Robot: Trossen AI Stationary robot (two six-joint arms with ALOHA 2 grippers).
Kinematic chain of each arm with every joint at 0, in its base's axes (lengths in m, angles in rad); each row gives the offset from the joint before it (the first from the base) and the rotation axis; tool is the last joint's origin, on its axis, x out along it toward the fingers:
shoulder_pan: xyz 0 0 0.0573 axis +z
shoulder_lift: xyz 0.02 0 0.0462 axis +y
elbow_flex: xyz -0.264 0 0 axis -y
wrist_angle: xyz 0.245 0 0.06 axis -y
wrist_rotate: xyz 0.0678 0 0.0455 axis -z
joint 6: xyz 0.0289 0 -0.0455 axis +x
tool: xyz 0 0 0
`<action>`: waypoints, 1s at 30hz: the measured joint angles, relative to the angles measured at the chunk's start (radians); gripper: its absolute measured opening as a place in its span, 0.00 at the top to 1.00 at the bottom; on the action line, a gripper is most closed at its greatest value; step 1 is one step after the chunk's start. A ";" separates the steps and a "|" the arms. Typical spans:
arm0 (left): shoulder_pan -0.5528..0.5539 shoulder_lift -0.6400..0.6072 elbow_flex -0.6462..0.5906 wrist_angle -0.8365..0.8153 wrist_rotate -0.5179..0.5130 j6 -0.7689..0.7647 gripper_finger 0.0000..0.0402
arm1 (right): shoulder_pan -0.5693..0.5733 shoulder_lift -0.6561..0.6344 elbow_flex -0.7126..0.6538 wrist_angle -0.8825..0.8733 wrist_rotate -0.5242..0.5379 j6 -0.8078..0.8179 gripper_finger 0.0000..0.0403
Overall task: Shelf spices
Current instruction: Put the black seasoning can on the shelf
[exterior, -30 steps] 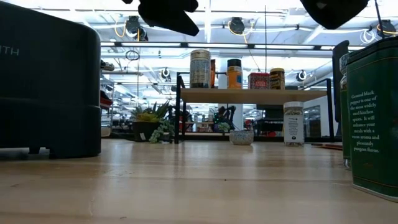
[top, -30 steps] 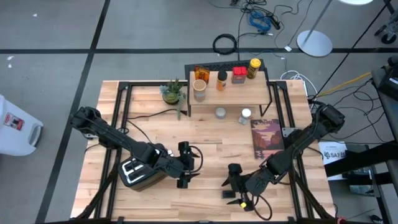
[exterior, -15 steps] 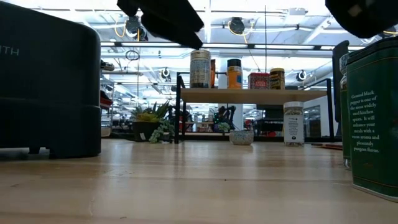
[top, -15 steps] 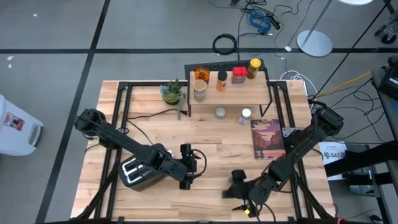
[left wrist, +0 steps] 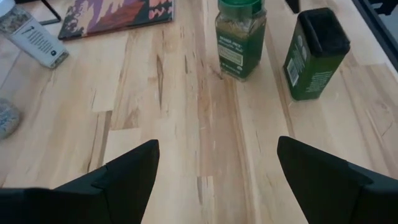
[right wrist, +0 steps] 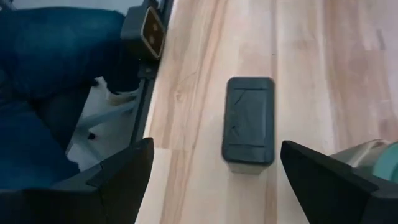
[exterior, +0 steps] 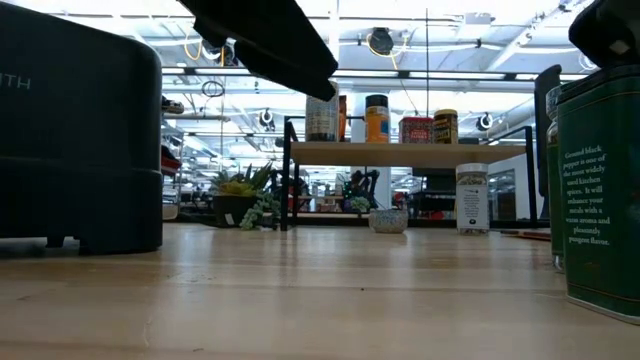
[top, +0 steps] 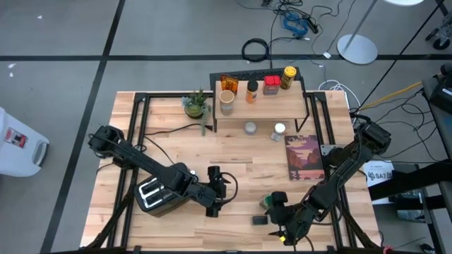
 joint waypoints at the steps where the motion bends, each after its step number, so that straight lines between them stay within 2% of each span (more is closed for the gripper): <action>1: 0.000 0.003 0.000 0.007 0.004 0.001 0.16 | 0.000 0.000 0.000 -0.002 0.010 0.007 0.16; 6: 0.000 0.004 0.000 0.005 0.005 0.002 0.16 | 0.000 0.010 0.000 -0.013 0.014 0.021 0.16; 10: 0.000 0.004 0.000 0.005 0.005 0.002 0.16 | 0.000 0.047 0.000 -0.048 -0.068 0.071 0.16; 14: 0.000 0.004 0.000 0.004 0.005 0.002 0.16 | 0.000 0.070 0.000 -0.055 -0.095 0.109 0.16; 23: 0.003 0.004 0.000 0.033 0.009 0.023 0.16 | 0.000 0.077 0.000 -0.152 -0.089 0.170 0.16; 30: 0.004 0.004 0.000 0.036 0.009 0.027 0.16 | -0.031 0.098 0.000 -0.077 -0.063 0.105 0.16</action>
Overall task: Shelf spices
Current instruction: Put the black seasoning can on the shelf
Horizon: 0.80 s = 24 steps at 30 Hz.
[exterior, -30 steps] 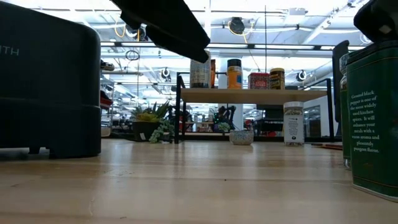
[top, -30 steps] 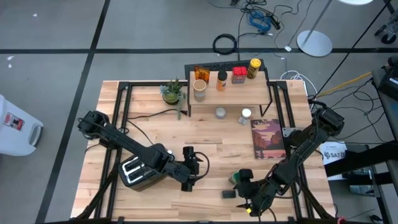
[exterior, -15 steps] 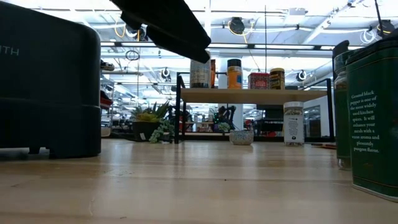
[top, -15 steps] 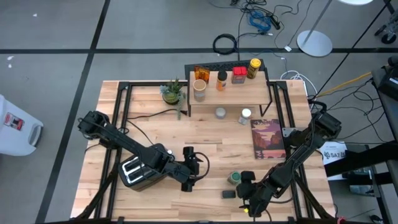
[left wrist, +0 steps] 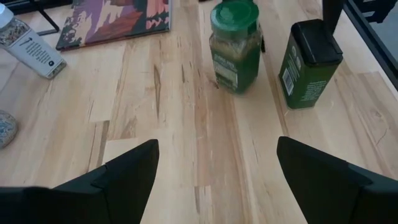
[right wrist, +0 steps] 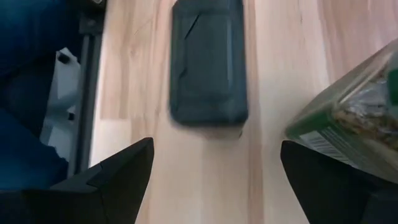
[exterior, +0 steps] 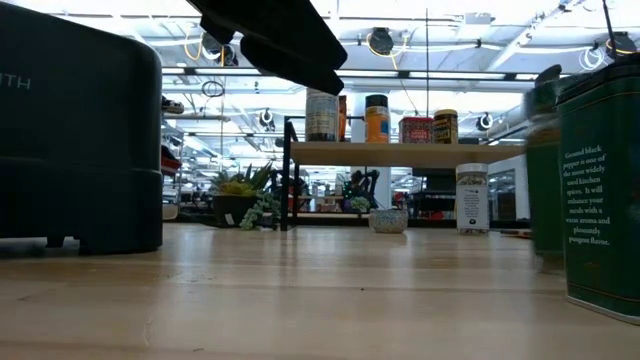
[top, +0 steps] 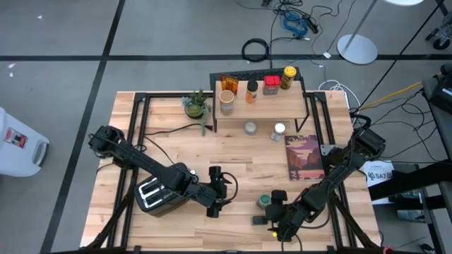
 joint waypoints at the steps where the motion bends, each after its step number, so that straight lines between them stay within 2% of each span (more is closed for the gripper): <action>1: 0.000 0.000 0.000 0.000 0.000 0.000 0.16 | -0.009 0.005 0.000 0.012 0.000 -0.014 0.16; 8: 0.000 0.000 0.000 -0.001 0.000 0.000 0.16 | -0.057 0.046 0.000 0.058 0.004 -0.079 0.16; 18: 0.000 0.000 0.000 -0.001 0.000 -0.001 0.16 | -0.069 0.059 0.000 0.170 -0.010 -0.119 0.17; 24: 0.000 0.000 0.000 -0.001 0.000 -0.001 0.16 | -0.069 0.058 0.013 0.154 -0.010 -0.128 0.26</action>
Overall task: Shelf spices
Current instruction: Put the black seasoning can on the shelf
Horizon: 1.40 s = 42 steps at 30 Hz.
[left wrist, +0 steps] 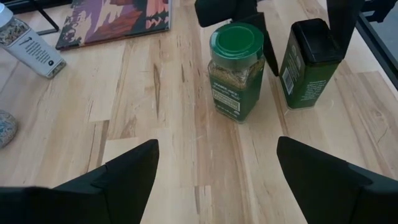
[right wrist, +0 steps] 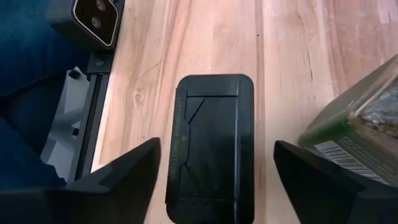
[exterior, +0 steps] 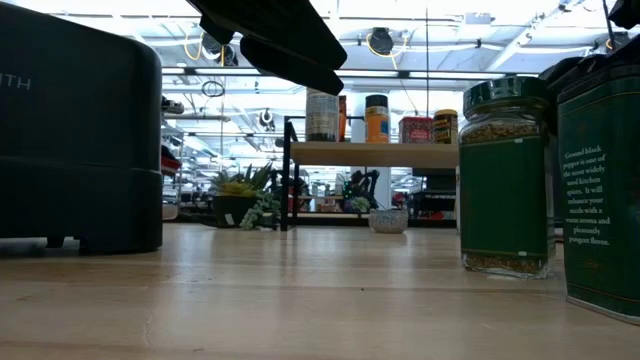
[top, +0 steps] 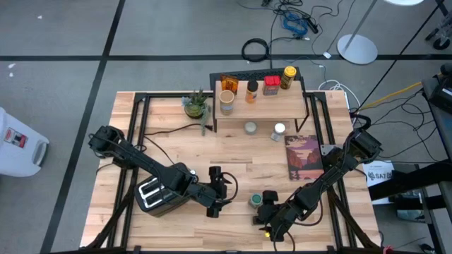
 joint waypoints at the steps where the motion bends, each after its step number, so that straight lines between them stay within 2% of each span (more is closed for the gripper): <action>1: 0.000 0.000 0.000 0.000 0.000 0.000 0.16 | 0.000 0.000 0.000 -0.001 0.000 -0.001 0.29; 8: 0.000 0.000 0.000 0.001 0.000 0.000 0.16 | 0.000 0.000 0.000 -0.001 -0.040 -0.009 0.48; 23: 0.000 0.000 0.000 0.016 0.000 0.000 0.16 | 0.000 0.000 0.000 0.004 -0.018 -0.028 0.73; 42: 0.000 0.000 0.000 0.018 0.000 0.000 0.16 | 0.000 0.000 0.000 0.026 -0.018 -0.035 0.73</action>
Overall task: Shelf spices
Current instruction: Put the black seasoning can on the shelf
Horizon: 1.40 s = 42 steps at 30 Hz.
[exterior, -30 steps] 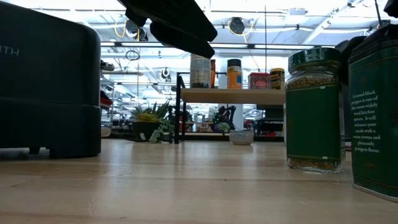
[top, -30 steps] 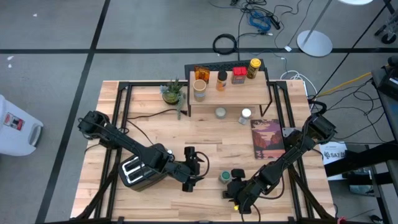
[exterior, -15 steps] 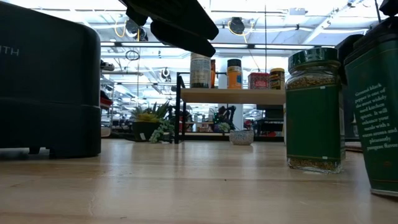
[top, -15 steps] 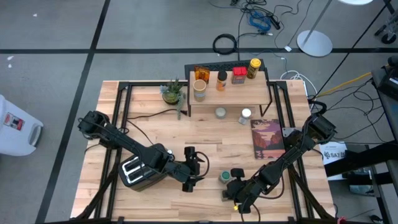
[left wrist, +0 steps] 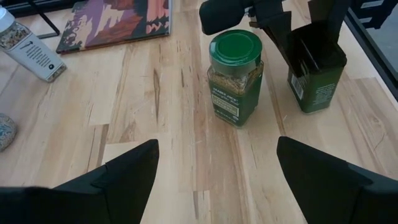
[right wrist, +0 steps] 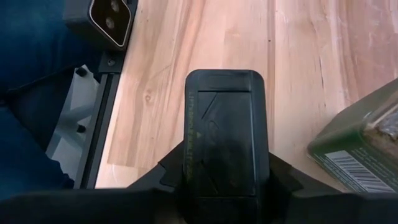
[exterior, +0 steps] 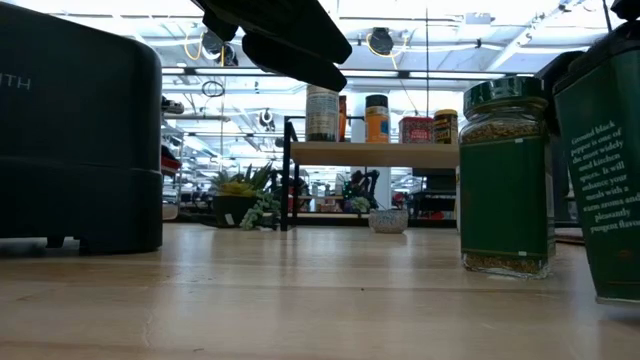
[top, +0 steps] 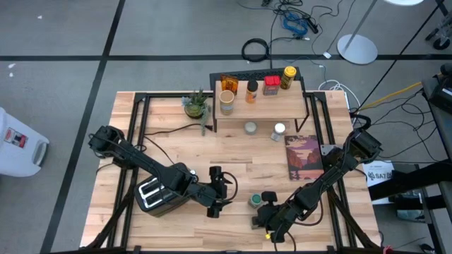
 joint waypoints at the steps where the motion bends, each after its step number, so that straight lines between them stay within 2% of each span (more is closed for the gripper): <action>1: 0.000 0.000 0.000 0.000 0.000 0.000 0.16 | 0.000 0.000 0.000 0.004 0.000 0.000 0.73; 7: 0.000 0.000 0.000 0.000 0.000 0.000 0.16 | 0.000 -0.001 0.049 -0.031 0.001 -0.042 0.73; 20: 0.000 0.000 0.000 0.010 0.000 0.001 0.16 | 0.000 -0.001 0.213 -0.259 0.030 -0.129 0.73; 29: 0.000 0.000 0.001 0.058 0.000 0.045 0.16 | -0.013 -0.001 0.295 -0.347 0.051 -0.174 0.73; 42: 0.027 0.000 0.001 0.042 -0.012 0.057 0.16 | -0.058 -0.001 0.388 -0.460 0.068 -0.245 0.73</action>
